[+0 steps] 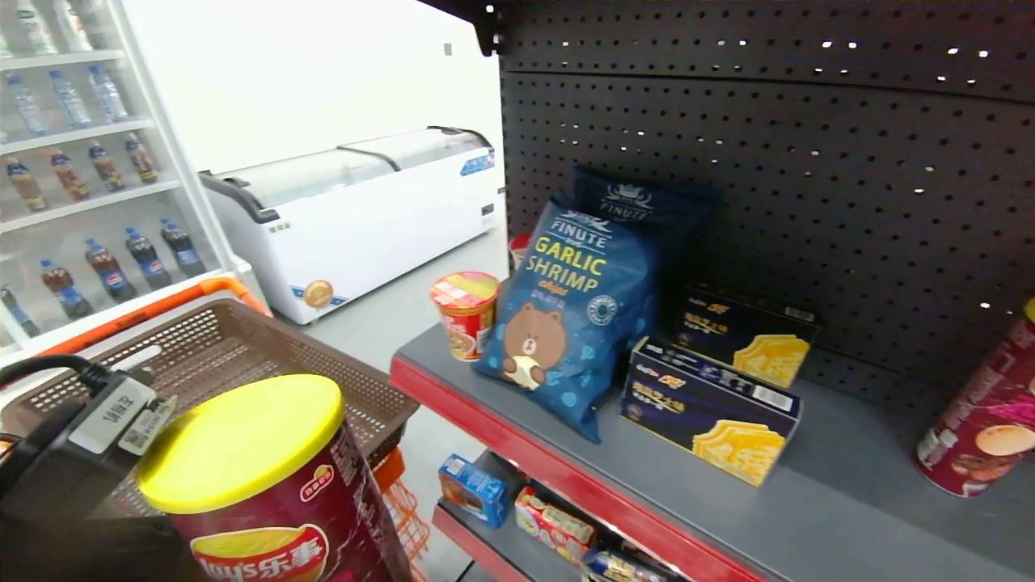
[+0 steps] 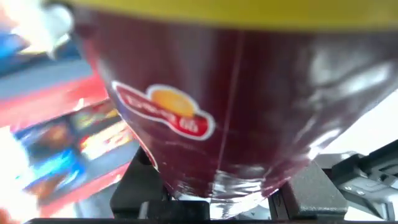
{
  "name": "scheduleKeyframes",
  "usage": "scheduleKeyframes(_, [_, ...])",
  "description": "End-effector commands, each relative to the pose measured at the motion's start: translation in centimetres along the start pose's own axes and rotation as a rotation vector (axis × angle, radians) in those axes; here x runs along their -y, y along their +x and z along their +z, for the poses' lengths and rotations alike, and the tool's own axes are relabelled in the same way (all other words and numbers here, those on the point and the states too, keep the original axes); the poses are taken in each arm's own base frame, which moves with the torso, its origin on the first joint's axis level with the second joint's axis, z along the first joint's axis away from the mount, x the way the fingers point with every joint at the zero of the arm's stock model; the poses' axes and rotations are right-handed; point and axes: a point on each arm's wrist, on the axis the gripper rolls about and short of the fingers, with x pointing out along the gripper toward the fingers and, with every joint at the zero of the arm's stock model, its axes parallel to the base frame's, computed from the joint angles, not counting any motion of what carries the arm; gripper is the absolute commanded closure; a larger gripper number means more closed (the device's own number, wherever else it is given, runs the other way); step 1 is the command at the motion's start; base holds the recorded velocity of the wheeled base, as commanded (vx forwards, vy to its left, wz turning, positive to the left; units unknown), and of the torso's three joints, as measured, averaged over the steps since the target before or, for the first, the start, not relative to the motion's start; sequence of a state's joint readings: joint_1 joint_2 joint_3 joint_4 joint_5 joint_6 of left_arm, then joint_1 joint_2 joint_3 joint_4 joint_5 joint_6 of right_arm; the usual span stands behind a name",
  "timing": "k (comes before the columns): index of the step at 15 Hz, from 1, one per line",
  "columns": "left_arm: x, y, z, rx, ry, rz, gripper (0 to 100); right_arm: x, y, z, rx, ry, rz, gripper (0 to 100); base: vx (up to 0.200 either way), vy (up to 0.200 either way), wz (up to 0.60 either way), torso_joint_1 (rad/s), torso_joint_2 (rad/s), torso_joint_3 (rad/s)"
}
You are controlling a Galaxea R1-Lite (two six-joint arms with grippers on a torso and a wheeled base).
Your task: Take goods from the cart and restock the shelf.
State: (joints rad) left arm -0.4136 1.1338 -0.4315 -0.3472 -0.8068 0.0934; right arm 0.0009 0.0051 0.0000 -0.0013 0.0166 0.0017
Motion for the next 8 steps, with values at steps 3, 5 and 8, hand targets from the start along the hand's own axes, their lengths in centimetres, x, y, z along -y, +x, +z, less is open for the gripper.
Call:
scheduleKeyframes(3, [-0.08,0.14,-0.15,-0.007,-0.007,-0.004,100,0.00,0.00,0.00,0.001,0.000,0.001,0,0.000,0.000,-0.60,-0.001,0.00,0.002])
scheduleKeyframes(5, [-0.10,0.16,-0.21,-0.009,-0.009,-0.004,100,0.00,0.00,0.00,0.001,0.000,0.001,0,0.000,0.000,-0.60,0.005,0.01,0.002])
scheduleKeyframes(8, [-0.11,0.15,-0.27,-0.011,-0.013,-0.003,100,0.00,0.00,0.00,0.001,-0.002,0.001,0,0.000,0.000,-0.60,0.005,0.00,0.004])
